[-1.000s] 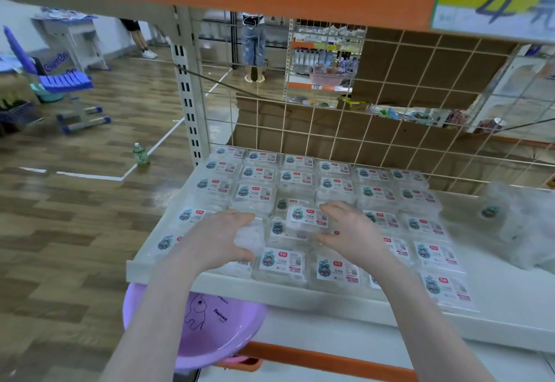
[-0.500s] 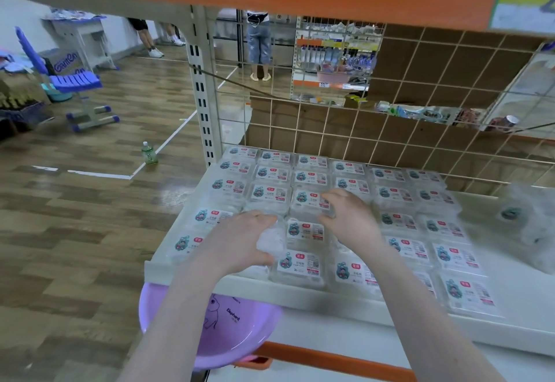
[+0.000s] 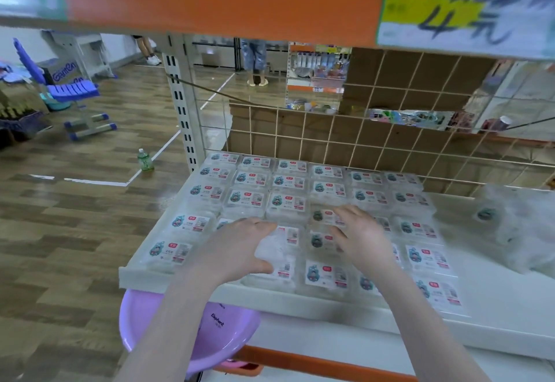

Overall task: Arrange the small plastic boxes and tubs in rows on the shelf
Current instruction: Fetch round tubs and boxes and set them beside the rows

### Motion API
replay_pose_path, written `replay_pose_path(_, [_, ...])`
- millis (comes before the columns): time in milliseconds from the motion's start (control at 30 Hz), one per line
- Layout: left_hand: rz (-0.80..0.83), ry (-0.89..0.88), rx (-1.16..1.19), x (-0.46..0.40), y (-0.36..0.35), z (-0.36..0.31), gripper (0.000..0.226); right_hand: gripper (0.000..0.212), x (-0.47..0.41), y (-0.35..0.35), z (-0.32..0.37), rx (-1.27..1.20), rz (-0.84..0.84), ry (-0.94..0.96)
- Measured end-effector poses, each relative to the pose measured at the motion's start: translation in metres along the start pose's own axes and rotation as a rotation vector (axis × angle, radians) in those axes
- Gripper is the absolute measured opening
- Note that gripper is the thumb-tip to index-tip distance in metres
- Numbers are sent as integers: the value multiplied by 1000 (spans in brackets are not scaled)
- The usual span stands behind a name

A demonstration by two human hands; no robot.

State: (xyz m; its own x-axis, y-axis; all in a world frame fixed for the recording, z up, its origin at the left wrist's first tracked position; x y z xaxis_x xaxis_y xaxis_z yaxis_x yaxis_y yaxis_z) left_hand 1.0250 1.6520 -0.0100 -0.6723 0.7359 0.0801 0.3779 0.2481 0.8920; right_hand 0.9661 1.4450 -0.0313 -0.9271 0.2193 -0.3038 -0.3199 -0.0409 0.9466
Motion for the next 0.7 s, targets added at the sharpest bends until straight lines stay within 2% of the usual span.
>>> replay_pose_path(100, [8,-5,-12,-8,-5,-16,78,30,17,8,-24,4,-43,-23])
replay_pose_path(233, [17,-20,-23,-21,-13,-41,78,36,38,11,-57,19,-28,-69])
replay_pose_path(433, [50,-36,-81,-42,-27,-79,73,29,64,20,-92,78,-139,-74])
replay_pose_path(600, [97,-19,-56,-56,-44,-97,76,18,73,19,-107,60,-158,-83])
replay_pose_path(700, [104,-4,-35,-59,-58,-102,79,19,74,20,-107,50,-194,-65])
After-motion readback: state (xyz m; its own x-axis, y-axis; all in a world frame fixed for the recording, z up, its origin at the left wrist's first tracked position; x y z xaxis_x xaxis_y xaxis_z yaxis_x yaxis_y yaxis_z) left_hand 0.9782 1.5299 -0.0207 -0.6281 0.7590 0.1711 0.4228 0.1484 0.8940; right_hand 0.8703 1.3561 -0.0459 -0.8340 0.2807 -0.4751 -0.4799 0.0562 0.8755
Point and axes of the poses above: each hand's wrist, its own x-axis away from the middle knuckle, its own y-axis out of the back of the hand, z = x × y, the point moved 4 cm from there along -x, towards the middle knuckle, and after that the axes turned 12 degrees about x, right-handed, at the moved point
